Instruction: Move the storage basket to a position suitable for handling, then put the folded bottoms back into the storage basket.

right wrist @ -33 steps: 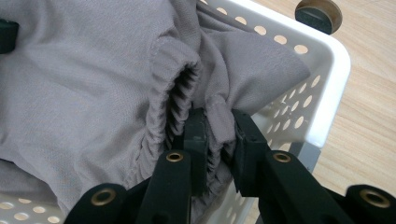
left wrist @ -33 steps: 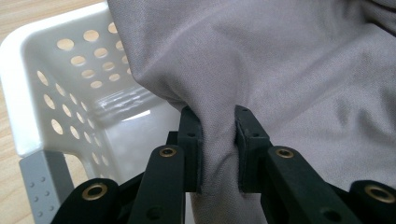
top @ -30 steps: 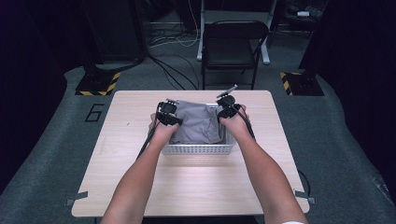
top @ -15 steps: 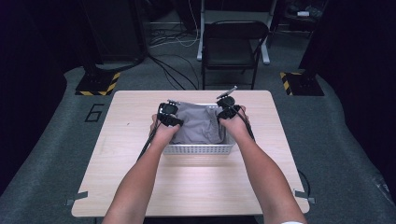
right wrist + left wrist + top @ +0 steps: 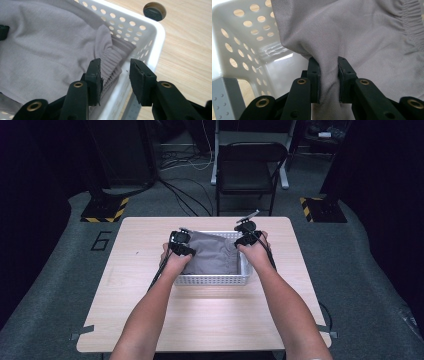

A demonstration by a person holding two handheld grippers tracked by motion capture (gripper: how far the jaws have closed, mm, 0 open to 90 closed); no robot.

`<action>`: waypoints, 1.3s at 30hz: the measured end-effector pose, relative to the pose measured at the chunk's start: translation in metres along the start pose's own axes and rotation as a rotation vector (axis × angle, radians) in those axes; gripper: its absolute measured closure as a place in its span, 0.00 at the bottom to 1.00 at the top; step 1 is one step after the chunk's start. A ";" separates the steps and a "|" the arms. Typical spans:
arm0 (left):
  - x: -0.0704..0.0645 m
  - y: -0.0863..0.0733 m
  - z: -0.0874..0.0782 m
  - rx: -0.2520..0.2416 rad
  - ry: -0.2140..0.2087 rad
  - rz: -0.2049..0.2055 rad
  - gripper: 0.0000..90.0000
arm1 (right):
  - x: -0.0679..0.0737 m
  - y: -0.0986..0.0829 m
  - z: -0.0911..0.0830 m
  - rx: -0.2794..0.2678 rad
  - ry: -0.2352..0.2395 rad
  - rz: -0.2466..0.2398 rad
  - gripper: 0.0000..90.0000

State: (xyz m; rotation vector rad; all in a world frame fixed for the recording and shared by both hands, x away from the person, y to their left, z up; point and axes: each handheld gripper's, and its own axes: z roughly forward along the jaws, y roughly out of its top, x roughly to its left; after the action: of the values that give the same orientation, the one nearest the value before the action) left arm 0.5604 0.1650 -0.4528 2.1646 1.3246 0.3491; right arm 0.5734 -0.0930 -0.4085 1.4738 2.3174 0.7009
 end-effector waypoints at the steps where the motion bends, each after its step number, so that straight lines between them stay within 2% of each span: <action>1: 0.000 0.000 0.000 0.003 0.004 0.001 0.84 | 0.000 0.000 -0.001 -0.006 0.004 0.002 0.68; 7: 0.000 0.001 0.002 0.031 0.003 -0.006 0.83 | 0.002 0.002 -0.007 -0.030 0.005 -0.004 0.68; 14: 0.002 0.000 0.007 0.101 0.010 -0.041 0.82 | 0.003 0.000 -0.009 -0.047 0.010 -0.031 0.68; 17: 0.002 -0.001 0.007 0.109 0.017 -0.044 0.81 | 0.002 0.000 -0.010 -0.054 0.008 -0.026 0.68; 21: 0.004 -0.002 0.009 0.143 0.023 -0.050 0.80 | 0.002 0.000 -0.012 -0.049 0.012 -0.014 0.68; 22: 0.003 -0.002 0.010 0.151 0.033 -0.047 0.80 | 0.000 -0.001 -0.013 -0.057 0.008 -0.025 0.68; 26: 0.004 -0.002 0.009 0.164 0.040 -0.054 0.78 | 0.001 -0.001 -0.014 -0.050 0.011 -0.018 0.68; 30: 0.006 -0.003 0.009 0.164 0.050 -0.055 0.76 | 0.001 -0.002 -0.015 -0.060 0.012 -0.032 0.68; 33: 0.006 -0.004 0.007 0.160 0.077 -0.034 0.74 | 0.002 -0.003 -0.016 -0.060 0.013 -0.031 0.68; 35: 0.006 -0.003 0.004 0.152 0.086 -0.019 0.68 | 0.002 -0.004 -0.017 -0.062 0.014 -0.039 0.68; 39: 0.009 -0.002 -0.006 0.106 0.065 -0.034 0.61 | 0.004 -0.005 -0.019 -0.065 0.019 -0.060 0.68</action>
State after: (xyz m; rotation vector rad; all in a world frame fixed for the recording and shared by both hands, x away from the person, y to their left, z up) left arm 0.5599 0.1756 -0.4495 2.2316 1.4433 0.3457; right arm 0.5583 -0.0956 -0.3959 1.3689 2.3199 0.7691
